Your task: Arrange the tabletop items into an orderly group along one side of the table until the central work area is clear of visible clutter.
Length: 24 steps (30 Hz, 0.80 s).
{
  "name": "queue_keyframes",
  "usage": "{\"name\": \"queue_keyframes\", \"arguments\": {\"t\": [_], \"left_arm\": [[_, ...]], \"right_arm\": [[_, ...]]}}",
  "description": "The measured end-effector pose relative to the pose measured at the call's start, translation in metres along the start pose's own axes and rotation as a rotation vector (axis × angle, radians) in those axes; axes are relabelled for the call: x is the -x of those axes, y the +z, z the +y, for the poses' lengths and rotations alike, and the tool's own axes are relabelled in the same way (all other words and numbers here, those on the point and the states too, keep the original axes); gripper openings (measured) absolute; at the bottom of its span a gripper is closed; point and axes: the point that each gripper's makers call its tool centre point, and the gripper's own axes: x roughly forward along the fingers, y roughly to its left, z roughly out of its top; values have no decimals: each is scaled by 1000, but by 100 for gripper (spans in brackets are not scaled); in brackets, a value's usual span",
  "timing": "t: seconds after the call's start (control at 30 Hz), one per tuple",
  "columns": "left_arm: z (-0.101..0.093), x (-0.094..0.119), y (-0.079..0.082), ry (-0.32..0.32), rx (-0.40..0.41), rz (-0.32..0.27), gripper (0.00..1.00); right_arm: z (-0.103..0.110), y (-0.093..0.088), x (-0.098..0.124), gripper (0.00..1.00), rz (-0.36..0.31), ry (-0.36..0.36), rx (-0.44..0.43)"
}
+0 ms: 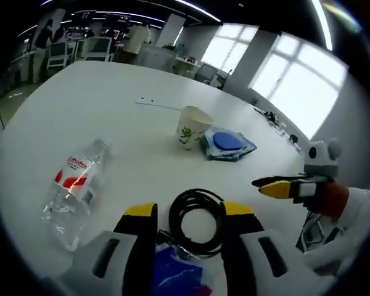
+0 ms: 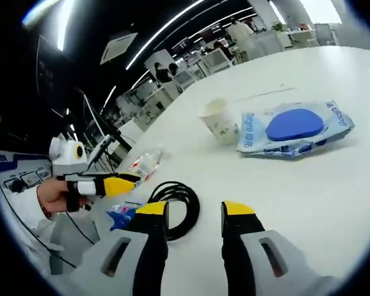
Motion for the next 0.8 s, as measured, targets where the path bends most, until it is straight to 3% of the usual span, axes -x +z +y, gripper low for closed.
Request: {"name": "queue_keyframes", "arguments": {"t": [0.4, 0.8], "left_arm": [[16, -20, -13, 13, -51, 92, 32], [19, -34, -34, 16, -129, 191, 27]], "right_arm": [[2, -21, -32, 29, 140, -27, 102], [2, -34, -48, 28, 221, -40, 130]]}}
